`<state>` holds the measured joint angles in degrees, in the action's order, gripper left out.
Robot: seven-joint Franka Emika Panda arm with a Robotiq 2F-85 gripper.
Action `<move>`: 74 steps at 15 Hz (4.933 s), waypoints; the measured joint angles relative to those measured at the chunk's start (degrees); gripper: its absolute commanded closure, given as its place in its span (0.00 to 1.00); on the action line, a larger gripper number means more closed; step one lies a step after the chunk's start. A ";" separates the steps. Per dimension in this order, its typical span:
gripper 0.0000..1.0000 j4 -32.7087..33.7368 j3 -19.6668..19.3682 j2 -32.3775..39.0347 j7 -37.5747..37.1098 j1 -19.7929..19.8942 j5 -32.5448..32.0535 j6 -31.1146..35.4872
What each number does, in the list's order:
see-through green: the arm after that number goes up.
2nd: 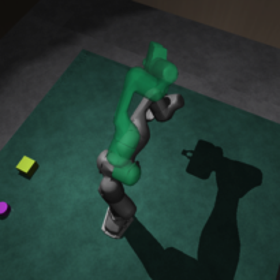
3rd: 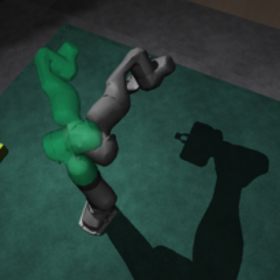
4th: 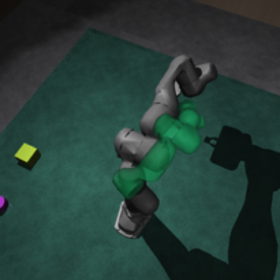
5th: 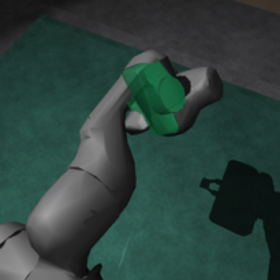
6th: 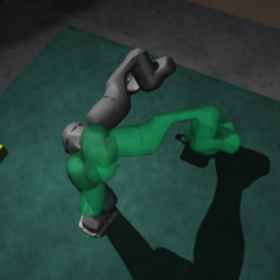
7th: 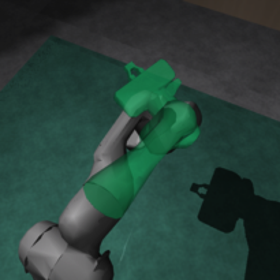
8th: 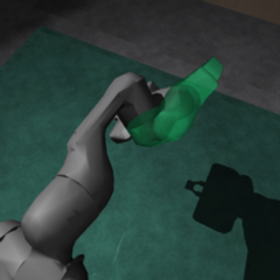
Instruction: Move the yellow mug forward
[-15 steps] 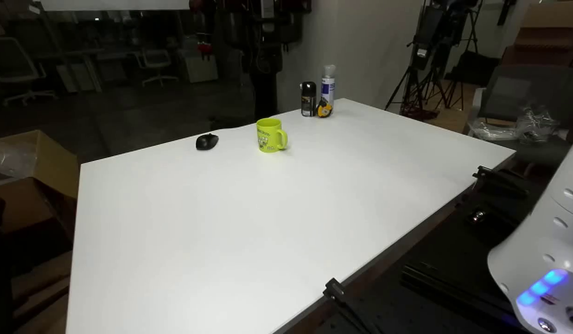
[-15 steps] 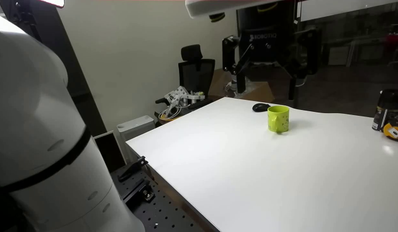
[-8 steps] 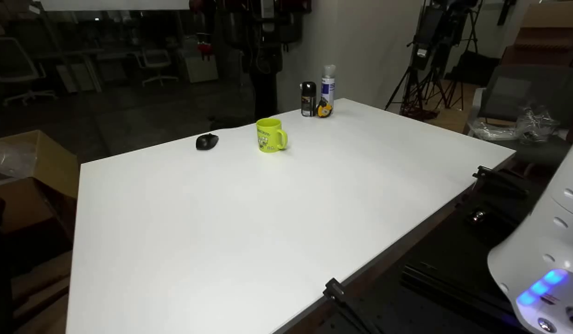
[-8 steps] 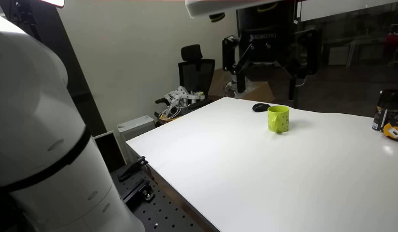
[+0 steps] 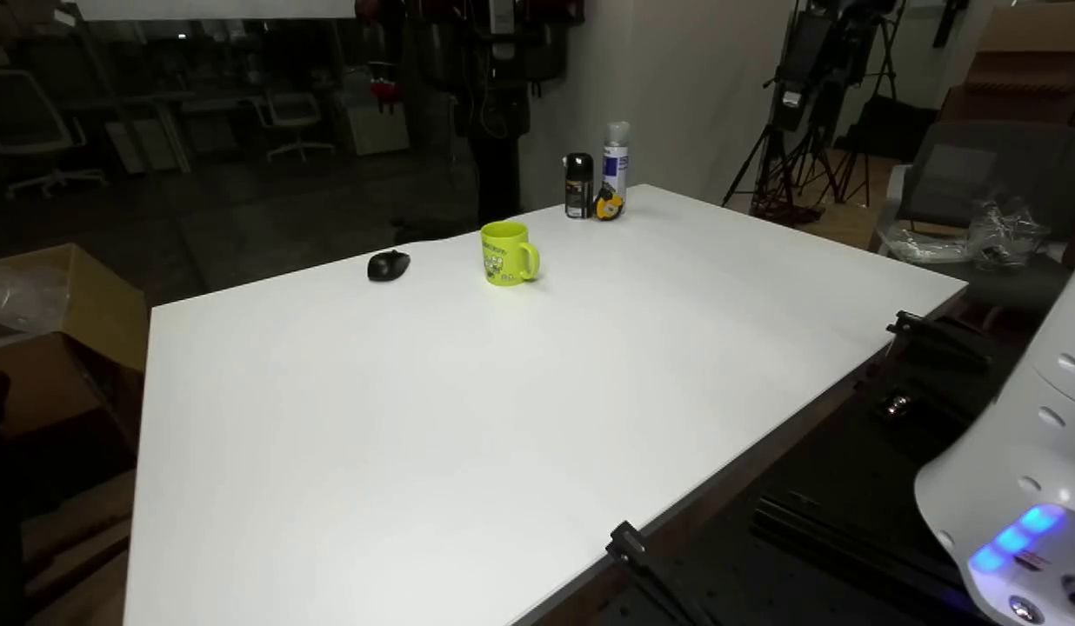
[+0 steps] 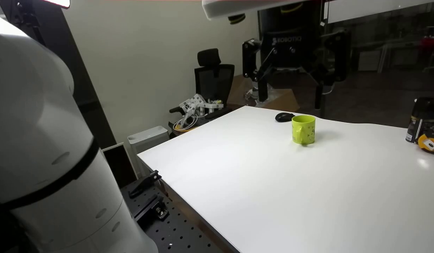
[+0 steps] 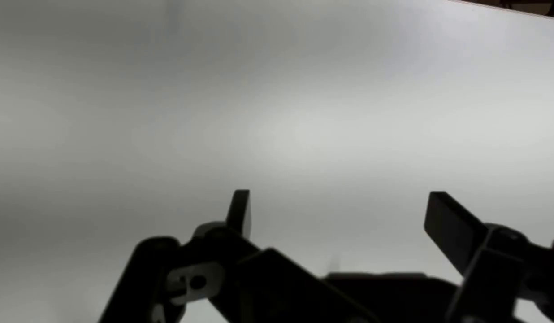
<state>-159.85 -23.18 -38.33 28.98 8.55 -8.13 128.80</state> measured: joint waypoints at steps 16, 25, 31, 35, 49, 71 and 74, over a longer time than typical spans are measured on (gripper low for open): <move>0.00 15.84 11.65 33.15 -15.21 -6.33 3.54 8.62; 0.00 24.44 15.47 41.71 -24.76 -5.52 11.92 17.56; 0.00 43.80 16.47 60.61 -45.21 -8.26 5.72 17.98; 0.00 50.06 16.07 67.28 -48.62 -10.20 4.86 17.98; 0.00 60.00 18.60 75.53 -41.10 -9.54 7.36 16.81; 0.48 73.74 18.42 86.89 -39.44 -8.65 8.32 7.30; 0.69 74.32 18.45 88.01 -39.44 -9.07 8.30 6.37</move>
<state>-85.53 -4.73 49.68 -10.45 -0.52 0.18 135.17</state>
